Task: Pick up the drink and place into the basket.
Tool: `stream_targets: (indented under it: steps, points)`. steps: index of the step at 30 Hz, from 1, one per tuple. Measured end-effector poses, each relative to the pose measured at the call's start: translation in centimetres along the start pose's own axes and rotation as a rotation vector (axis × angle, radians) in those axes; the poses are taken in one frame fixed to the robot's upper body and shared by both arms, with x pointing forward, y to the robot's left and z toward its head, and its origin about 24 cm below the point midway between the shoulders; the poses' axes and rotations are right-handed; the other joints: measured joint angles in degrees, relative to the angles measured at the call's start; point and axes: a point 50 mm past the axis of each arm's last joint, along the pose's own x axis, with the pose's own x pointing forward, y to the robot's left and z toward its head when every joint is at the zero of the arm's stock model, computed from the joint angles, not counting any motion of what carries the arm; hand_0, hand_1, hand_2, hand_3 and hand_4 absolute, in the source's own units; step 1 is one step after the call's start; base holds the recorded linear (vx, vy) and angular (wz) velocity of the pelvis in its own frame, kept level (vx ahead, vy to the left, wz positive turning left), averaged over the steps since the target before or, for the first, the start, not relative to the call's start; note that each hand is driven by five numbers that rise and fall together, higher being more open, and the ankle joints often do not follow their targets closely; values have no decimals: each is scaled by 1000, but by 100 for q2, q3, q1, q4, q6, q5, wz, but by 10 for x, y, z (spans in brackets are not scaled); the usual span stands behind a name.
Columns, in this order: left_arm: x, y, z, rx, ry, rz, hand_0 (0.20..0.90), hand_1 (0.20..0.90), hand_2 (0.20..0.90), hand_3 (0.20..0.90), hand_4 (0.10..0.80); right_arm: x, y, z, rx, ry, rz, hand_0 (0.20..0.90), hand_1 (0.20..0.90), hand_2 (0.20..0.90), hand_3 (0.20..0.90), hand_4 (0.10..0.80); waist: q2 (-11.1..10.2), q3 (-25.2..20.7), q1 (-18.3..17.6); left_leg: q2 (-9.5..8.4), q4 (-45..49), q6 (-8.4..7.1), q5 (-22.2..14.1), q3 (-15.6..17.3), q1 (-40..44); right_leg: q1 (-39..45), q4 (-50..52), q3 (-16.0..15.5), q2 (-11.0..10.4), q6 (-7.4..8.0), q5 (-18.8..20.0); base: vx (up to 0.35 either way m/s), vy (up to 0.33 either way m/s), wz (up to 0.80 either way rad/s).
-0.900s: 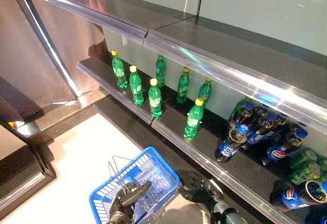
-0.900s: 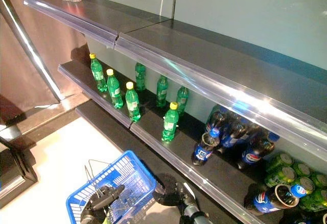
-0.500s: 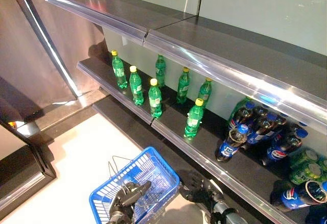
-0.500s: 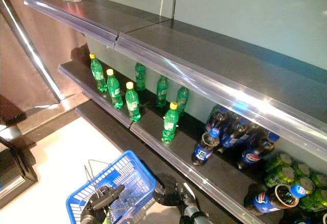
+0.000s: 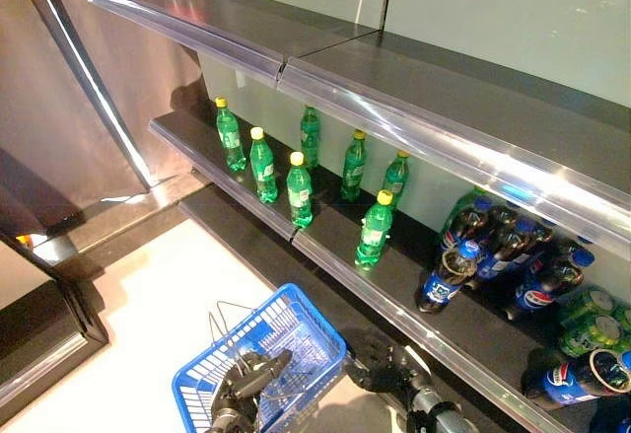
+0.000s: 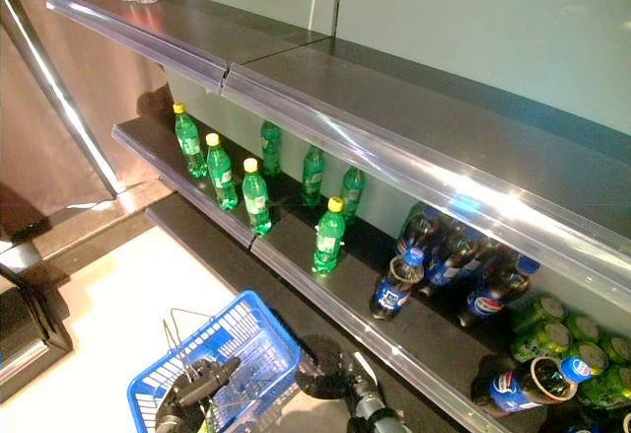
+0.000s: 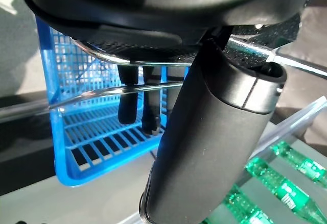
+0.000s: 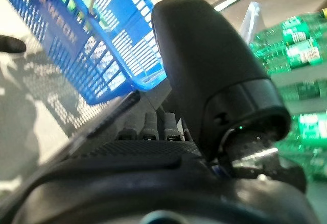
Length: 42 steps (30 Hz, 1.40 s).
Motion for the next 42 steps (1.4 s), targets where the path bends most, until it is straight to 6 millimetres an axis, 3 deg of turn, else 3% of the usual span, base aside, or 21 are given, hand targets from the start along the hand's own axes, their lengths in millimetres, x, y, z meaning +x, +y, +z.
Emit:
stream_targets:
  steps: [6,12,21,28,34,42]
  points:
    - [0,0,0,1,0,2,300,300,300,200,100,-2,-12,32,-212,-150,-63,900,900,900,900,800,1,1,-2,1,0,0,0,-3,-1,-1,-4,0,2,0,1,0,0,0]
    - [0,0,0,0,-1,3,300,300,300,200,100,-7,-17,88,-393,-431,-138,900,900,900,900,800,2,4,4,5,0,0,0,-2,-5,-1,-12,0,7,0,1,0,0,0]
    - [0,1,1,-14,-11,10,300,300,300,200,100,-25,-22,139,-439,-724,-310,900,900,900,900,800,-4,21,-1,7,-1,-2,-2,-1,-43,-28,-29,-5,8,-1,2,0,0,0]
    - [1,0,2,-15,-13,10,300,300,300,200,100,-55,-31,174,-399,-1016,-613,900,900,900,900,800,11,47,-21,8,-1,-7,-14,26,-83,-73,-51,13,11,-3,5,-2,5,-1]
    - [1,-1,2,-17,-16,16,300,300,300,200,100,-64,-41,183,-354,-1099,-769,900,900,900,900,800,14,49,-37,18,-2,-11,-20,59,-92,-108,-49,44,19,-6,8,0,4,-2]
    - [1,-1,2,-18,-17,20,300,300,300,200,100,-67,-44,182,-336,-1124,-852,900,900,900,900,800,18,51,-88,40,-2,-27,-32,82,-96,-122,-81,77,46,-21,19,2,0,-1]
